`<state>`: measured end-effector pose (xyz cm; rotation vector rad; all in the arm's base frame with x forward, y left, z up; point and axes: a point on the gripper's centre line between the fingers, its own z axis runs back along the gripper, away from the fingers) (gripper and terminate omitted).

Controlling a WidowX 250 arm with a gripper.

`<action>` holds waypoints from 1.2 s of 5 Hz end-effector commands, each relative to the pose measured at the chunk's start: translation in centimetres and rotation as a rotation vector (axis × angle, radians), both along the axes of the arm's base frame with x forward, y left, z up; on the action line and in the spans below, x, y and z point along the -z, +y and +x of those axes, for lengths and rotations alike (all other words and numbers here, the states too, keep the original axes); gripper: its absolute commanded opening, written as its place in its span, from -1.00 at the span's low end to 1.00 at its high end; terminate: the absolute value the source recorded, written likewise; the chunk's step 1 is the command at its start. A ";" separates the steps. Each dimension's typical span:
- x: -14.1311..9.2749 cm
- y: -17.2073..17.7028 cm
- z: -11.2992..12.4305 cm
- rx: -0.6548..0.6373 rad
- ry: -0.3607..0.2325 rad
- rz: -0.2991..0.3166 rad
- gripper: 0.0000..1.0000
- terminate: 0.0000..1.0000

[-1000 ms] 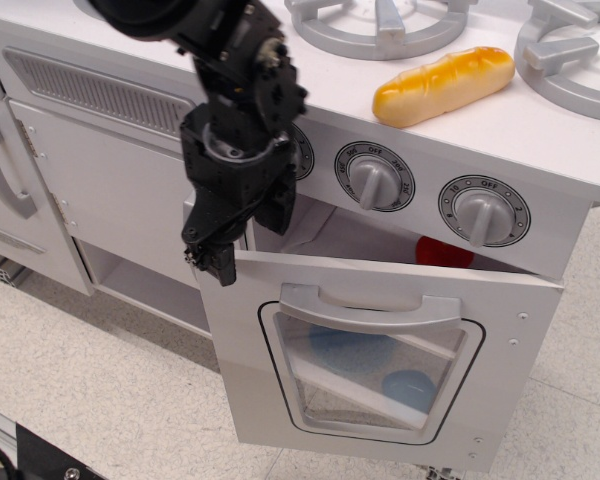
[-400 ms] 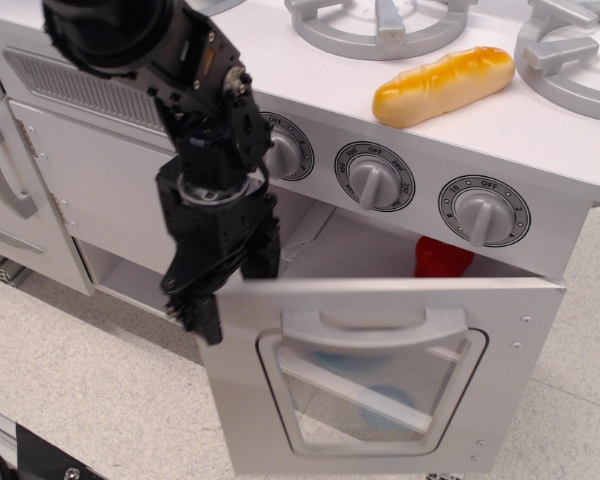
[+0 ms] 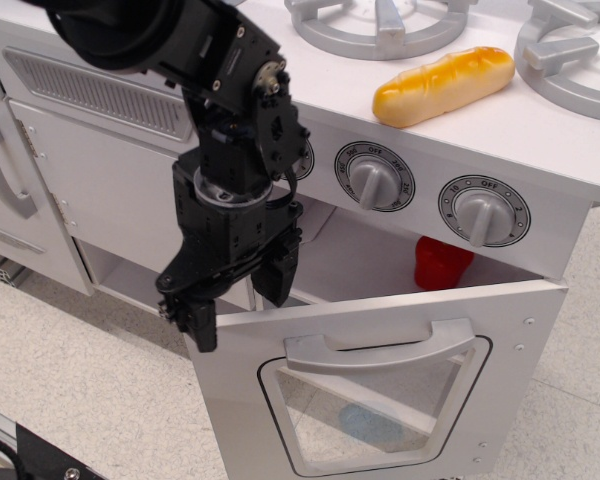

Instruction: Open oven

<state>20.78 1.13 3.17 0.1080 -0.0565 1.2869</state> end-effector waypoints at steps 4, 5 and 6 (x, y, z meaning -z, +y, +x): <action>3.1 1.5 4.8 0.169 -0.128 0.100 1.00 -1.00; 4.4 -0.1 3.3 0.125 -0.123 -0.024 1.00 -1.00; 5.1 -2.1 1.6 0.108 -0.107 -0.079 1.00 -1.00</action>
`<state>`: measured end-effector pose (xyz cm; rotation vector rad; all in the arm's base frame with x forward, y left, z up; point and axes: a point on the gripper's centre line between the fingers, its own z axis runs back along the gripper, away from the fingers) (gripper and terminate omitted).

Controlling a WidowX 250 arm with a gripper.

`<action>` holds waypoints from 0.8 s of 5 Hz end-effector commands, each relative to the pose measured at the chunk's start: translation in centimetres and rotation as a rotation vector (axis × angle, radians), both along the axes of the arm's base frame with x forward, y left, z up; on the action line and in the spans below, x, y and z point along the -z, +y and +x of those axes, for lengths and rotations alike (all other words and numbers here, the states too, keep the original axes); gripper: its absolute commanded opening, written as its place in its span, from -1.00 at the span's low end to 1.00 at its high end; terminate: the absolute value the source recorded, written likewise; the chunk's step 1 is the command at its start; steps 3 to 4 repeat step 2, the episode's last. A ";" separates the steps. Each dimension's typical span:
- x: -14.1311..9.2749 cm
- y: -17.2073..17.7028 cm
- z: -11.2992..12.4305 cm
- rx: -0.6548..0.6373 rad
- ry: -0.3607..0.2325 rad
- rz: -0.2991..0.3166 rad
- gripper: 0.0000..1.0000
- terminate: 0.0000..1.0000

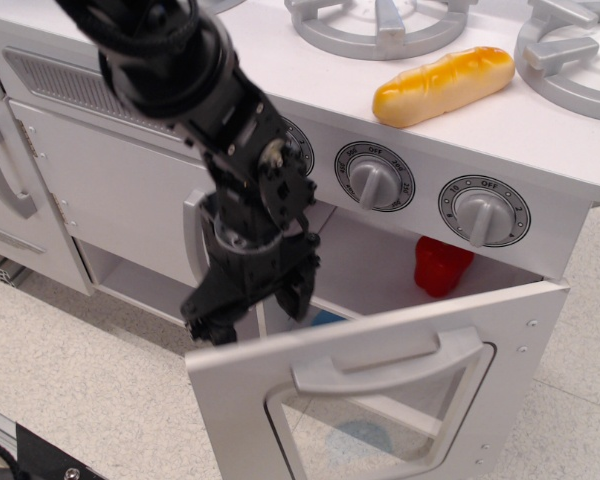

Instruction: Open oven

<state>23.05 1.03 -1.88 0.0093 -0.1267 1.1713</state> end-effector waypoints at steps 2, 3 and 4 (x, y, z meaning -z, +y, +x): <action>-0.5 -5.6 -3.2 0.061 0.118 -0.057 1.00 1.00; -0.5 -5.6 -3.2 0.061 0.118 -0.057 1.00 1.00; -0.5 -5.6 -3.2 0.061 0.118 -0.057 1.00 1.00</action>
